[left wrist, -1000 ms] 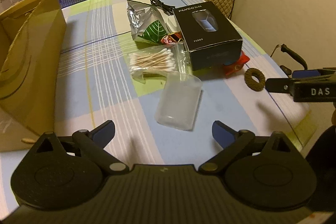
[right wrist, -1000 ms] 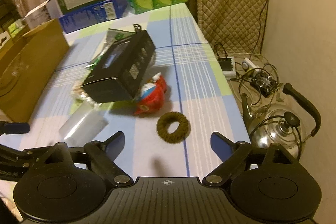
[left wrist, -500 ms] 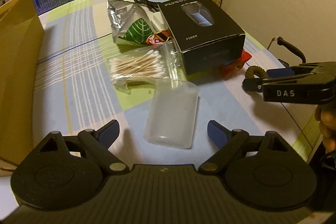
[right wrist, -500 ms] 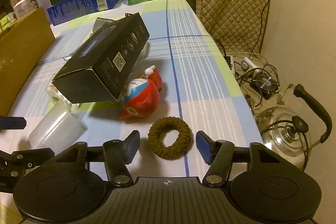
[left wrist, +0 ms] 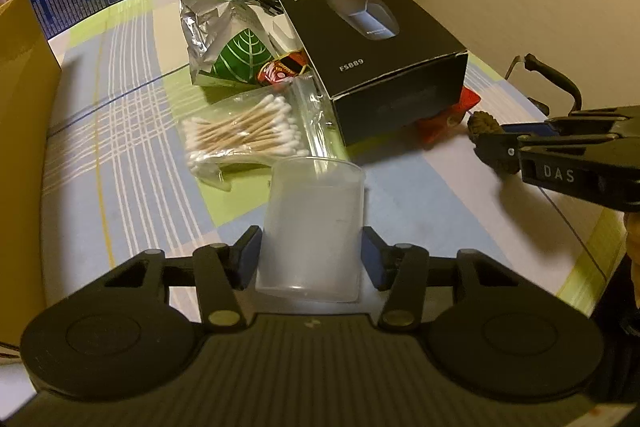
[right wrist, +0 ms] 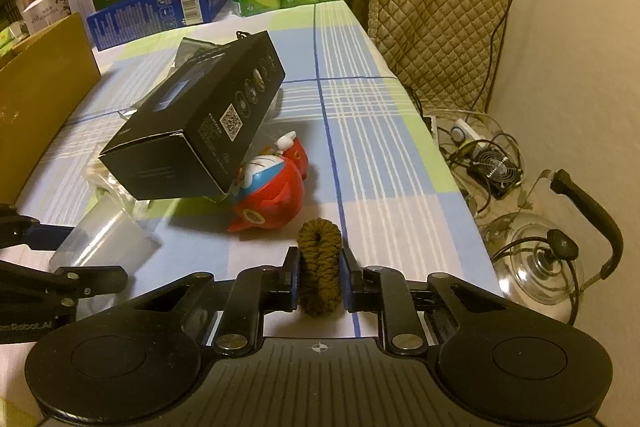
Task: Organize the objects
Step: 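Carry cup and ring into the cardboard box and open both tools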
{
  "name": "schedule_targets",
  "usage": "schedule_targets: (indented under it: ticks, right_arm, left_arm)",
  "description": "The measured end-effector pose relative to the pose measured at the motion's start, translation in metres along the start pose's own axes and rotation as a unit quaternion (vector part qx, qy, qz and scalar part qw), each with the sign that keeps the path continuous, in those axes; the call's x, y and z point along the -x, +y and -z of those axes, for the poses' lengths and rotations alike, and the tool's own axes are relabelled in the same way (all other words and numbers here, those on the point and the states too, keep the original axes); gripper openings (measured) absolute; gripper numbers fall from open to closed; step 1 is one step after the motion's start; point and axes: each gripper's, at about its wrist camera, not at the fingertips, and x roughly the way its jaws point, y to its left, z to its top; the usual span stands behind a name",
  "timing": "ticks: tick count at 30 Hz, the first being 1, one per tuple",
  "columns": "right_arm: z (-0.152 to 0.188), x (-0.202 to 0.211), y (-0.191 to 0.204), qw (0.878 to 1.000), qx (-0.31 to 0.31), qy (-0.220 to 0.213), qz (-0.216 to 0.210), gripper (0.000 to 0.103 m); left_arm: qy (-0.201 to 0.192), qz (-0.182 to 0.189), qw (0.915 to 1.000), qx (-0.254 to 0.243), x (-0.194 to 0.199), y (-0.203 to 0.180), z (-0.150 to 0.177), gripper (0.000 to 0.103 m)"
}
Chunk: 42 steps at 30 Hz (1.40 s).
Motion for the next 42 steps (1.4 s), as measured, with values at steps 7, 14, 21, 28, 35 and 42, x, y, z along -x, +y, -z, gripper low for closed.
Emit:
schedule_targets:
  ticks: [7,14,21,28,35,42]
  right_arm:
    - [0.004,0.024,0.004,1.000,-0.004,-0.001,-0.009,0.016]
    - [-0.011,0.064,0.033,0.999,0.021,-0.028,-0.040,0.016]
    - [-0.061,0.099,0.106,0.987,0.059,-0.081,-0.125,0.016]
    - [-0.106,0.105,0.204,0.966,0.094,-0.100,-0.220,0.016]
    - [-0.122,0.078,0.275,0.956,0.116,-0.079,-0.258,0.016]
    - [-0.125,0.048,0.297,0.947,0.088,-0.049,-0.305,0.034]
  left_arm:
    - [0.001,0.000,0.9996,0.029,0.019,0.004,0.010,0.048]
    - [-0.030,-0.021,0.9982,0.048,0.075,0.015,0.010,0.048]
    - [-0.084,-0.075,0.9904,0.081,0.156,0.067,-0.002,0.048]
    - [-0.094,-0.141,0.9788,0.115,0.206,0.149,0.006,0.048]
    - [-0.082,-0.168,0.9710,0.149,0.209,0.222,0.023,0.048]
    - [-0.096,-0.173,0.9657,0.169,0.202,0.250,0.033,0.075]
